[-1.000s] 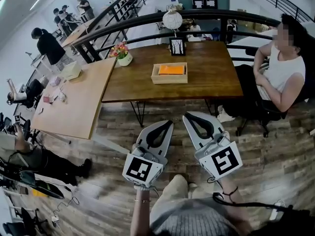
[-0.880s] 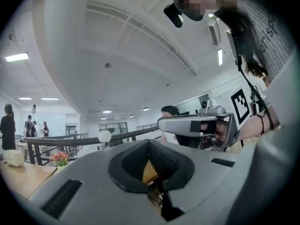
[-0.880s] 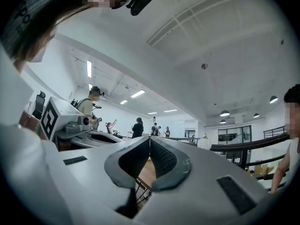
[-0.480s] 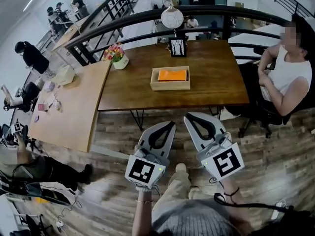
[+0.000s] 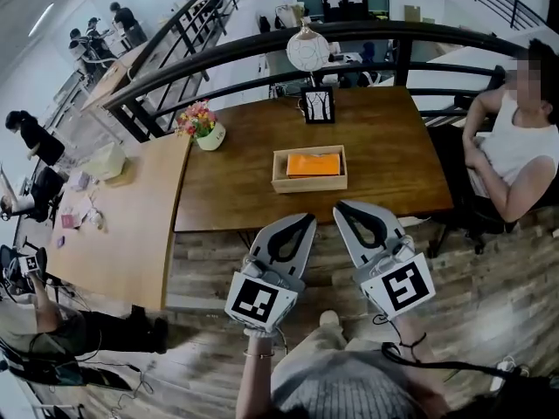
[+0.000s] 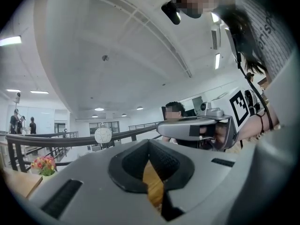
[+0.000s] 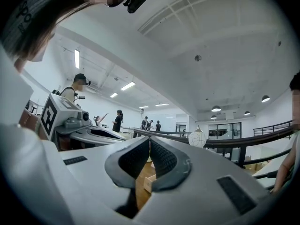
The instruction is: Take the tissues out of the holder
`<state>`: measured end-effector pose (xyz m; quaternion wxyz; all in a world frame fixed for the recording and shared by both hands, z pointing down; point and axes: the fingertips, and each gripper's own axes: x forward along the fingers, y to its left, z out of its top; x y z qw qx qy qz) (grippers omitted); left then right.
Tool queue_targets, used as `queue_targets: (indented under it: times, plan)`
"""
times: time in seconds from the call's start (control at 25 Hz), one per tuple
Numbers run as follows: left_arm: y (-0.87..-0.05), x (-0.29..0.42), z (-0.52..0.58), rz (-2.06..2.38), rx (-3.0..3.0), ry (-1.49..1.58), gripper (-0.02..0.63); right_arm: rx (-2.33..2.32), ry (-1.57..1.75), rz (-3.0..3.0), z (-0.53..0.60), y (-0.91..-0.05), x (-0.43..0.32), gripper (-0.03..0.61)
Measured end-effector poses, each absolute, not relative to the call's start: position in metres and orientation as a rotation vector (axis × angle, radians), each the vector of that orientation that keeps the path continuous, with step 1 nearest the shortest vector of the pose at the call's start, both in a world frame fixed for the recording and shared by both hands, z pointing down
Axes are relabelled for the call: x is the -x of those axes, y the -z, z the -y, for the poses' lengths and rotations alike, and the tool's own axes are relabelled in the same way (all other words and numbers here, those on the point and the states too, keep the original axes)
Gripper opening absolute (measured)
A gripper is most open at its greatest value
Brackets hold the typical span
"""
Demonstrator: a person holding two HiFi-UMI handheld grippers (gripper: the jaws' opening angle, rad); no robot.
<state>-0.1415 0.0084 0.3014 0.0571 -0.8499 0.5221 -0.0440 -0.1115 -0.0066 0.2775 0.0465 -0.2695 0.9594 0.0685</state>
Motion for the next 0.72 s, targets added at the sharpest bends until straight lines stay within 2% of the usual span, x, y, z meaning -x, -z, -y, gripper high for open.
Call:
queue_targets:
  times: [0.24,0.72]
  plan:
    - [-0.313,0.158,0.02,-1.56,2.604,0.157,0.008,0.833,-0.187,-2.977,0.035,-0.292,0.128,0.013]
    - [-0.365,0.183,0.078,-1.695,2.665,0.239,0.008,0.762,0.051,-3.342,0.11,-0.384,0.15,0.014]
